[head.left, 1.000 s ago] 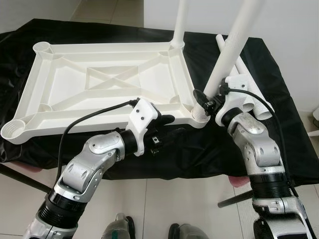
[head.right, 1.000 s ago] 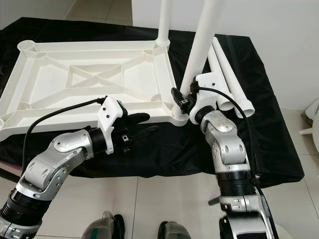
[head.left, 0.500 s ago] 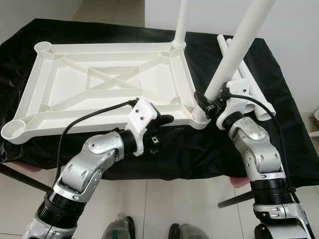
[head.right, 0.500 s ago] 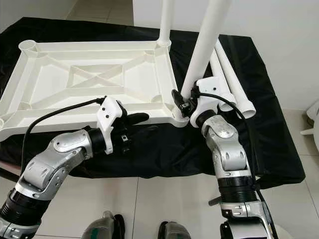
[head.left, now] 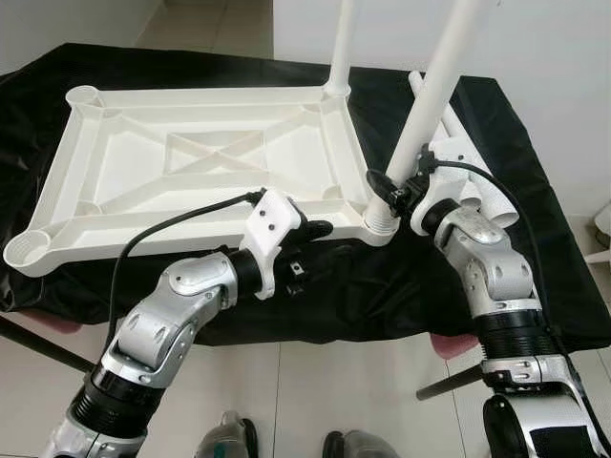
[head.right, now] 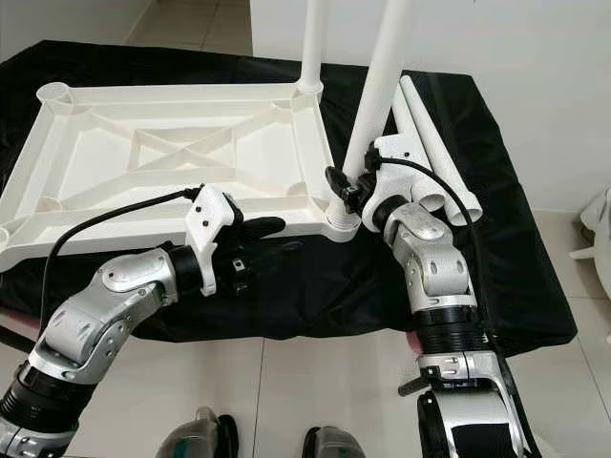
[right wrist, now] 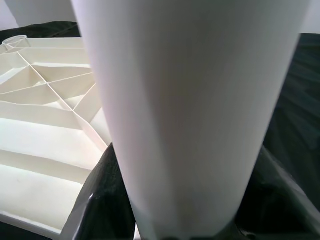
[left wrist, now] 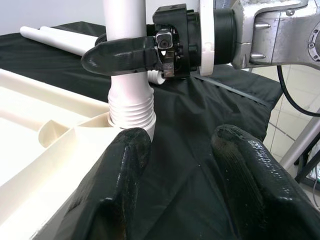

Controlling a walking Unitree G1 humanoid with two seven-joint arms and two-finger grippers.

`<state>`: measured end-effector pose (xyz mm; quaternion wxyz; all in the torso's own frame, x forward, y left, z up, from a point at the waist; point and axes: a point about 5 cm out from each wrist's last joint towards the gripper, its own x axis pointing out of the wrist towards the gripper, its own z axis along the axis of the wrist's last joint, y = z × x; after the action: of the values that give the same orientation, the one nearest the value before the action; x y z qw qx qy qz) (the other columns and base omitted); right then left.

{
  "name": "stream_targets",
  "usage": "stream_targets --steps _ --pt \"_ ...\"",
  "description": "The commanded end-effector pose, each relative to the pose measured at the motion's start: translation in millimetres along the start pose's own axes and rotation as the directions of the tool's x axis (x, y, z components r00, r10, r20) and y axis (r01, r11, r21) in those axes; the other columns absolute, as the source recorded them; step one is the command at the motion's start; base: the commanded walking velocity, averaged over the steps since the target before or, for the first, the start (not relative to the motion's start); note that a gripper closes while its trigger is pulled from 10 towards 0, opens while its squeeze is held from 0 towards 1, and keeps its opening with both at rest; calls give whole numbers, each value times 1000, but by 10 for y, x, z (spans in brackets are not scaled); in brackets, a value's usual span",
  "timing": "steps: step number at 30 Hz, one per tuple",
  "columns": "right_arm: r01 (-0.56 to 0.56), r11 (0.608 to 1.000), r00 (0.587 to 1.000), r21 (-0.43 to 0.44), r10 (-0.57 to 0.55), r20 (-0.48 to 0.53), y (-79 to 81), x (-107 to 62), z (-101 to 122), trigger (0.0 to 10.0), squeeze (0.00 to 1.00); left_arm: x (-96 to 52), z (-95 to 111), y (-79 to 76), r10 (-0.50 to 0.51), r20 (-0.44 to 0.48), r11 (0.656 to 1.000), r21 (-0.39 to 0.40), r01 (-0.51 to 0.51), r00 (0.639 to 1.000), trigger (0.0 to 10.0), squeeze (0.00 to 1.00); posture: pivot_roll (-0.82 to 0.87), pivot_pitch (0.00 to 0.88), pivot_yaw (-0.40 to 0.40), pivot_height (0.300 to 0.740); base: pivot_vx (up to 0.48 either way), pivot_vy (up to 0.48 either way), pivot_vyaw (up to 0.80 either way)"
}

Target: Building children table

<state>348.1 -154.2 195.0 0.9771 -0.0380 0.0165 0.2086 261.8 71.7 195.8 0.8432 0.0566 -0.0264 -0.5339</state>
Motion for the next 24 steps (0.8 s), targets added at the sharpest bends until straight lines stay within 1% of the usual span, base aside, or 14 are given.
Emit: stream_targets --steps 1,5,6,9,11,13,14,15,16,17,18,19,24 --pt "30 999 966 41 -18 -259 -18 -86 -594 10000 0 -19 13 -37 -18 0 1000 7 18 1000 10000 0 26 149 4 740 0 0 0" --pt "18 999 962 50 -4 -273 24 -113 -645 10000 0 -26 13 -45 -16 1 1000 8 16 1000 10000 0 25 153 3 740 0 0 0" --pt "14 998 963 54 1 -270 40 -122 -647 10000 0 -28 15 -46 -17 2 1000 7 17 1000 10000 0 21 154 4 740 0 0 0" --pt "9 1000 968 27 -2 -250 60 -134 -636 10000 0 -27 14 -46 -18 1 1000 6 18 1000 10000 0 21 155 6 740 0 0 0" --pt "7 1000 971 30 0 -238 71 -133 -632 10000 0 -26 12 -45 -18 1 1000 5 18 1000 10000 0 19 156 6 740 0 0 0" --pt "17 998 982 56 -7 -190 96 -141 -608 10000 0 -24 11 -47 -19 0 1000 6 19 1000 10000 0 20 157 7 740 0 0 0" --pt "17 998 982 56 -7 -190 96 -141 -608 10000 0 -24 11 -47 -19 0 1000 6 19 1000 10000 0 20 157 7 740 0 0 0" --pt "42 995 985 91 -26 -170 87 -170 -612 10000 0 -25 12 -51 -21 0 1000 4 21 1000 10000 0 22 158 12 740 0 0 0" --pt "42 995 985 91 -26 -170 87 -170 -612 10000 0 -25 12 -51 -21 0 1000 4 21 1000 10000 0 22 158 12 740 0 0 0" --pt "74 989 986 128 -53 -155 63 -203 -619 10000 0 -27 12 -55 -22 0 1000 2 22 1000 10000 0 20 158 15 740 0 0 0" --pt "74 989 986 128 -53 -155 63 -203 -619 10000 0 -27 12 -55 -22 0 1000 2 22 1000 10000 0 20 158 15 740 0 0 0" --pt "94 984 986 152 -72 -149 44 -225 -627 10000 0 -28 12 -58 -23 -1 1000 1 23 1000 10000 0 20 158 15 740 0 0 0" --pt "140 978 984 156 -120 -133 -5 -284 -638 10000 0 -30 9 -59 -27 -4 1000 -2 27 1000 10000 0 15 159 22 740 0 0 0"
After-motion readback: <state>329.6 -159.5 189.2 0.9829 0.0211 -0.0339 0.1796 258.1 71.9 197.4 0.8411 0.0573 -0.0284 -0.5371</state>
